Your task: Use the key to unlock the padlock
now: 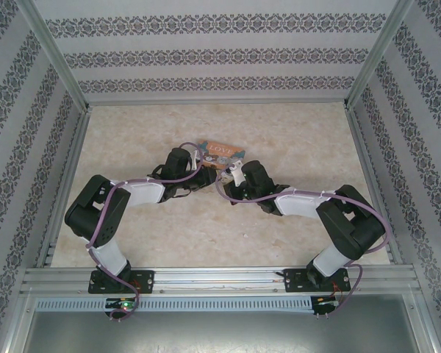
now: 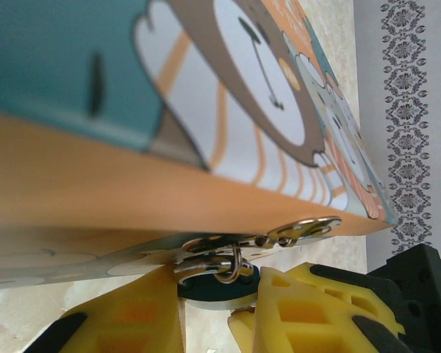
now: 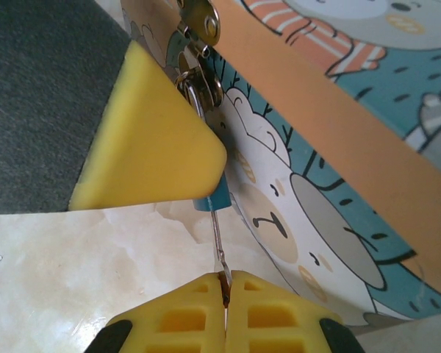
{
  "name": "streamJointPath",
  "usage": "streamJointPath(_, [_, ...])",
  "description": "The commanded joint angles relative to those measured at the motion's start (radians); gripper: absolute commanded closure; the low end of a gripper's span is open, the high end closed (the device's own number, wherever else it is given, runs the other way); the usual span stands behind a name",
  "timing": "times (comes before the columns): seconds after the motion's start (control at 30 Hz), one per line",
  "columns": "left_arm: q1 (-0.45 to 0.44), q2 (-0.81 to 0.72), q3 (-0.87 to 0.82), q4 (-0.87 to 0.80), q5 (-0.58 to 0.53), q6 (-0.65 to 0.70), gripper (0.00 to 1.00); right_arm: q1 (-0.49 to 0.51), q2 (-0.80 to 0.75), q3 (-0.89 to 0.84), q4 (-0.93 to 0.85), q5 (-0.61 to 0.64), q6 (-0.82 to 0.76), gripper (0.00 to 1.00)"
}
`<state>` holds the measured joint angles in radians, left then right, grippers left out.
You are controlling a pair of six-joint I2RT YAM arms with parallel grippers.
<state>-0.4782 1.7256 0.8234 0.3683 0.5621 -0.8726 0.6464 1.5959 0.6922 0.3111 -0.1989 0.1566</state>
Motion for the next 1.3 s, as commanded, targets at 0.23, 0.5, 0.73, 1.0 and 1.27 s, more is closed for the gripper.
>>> streamJointPath(0.23, [-0.013,-0.021,0.037,0.006,0.031,0.001,0.77,0.022,0.031,0.040,0.061,0.046,-0.024,1.00])
streamJointPath(0.5, [-0.013,-0.030,0.036,0.001,0.032,-0.003,0.77,0.026,0.043,-0.002,0.189,0.110,-0.030,1.00])
streamJointPath(0.73, [-0.013,-0.034,0.036,-0.004,0.033,-0.003,0.77,0.035,0.071,-0.008,0.305,0.130,-0.084,1.00])
streamJointPath(1.0, [-0.013,-0.028,0.036,-0.002,0.043,-0.008,0.77,0.035,0.103,0.046,0.360,0.104,-0.086,1.00])
streamJointPath(1.27, [-0.013,-0.018,0.036,0.005,0.057,-0.011,0.77,0.035,0.122,0.096,0.416,0.077,-0.061,1.00])
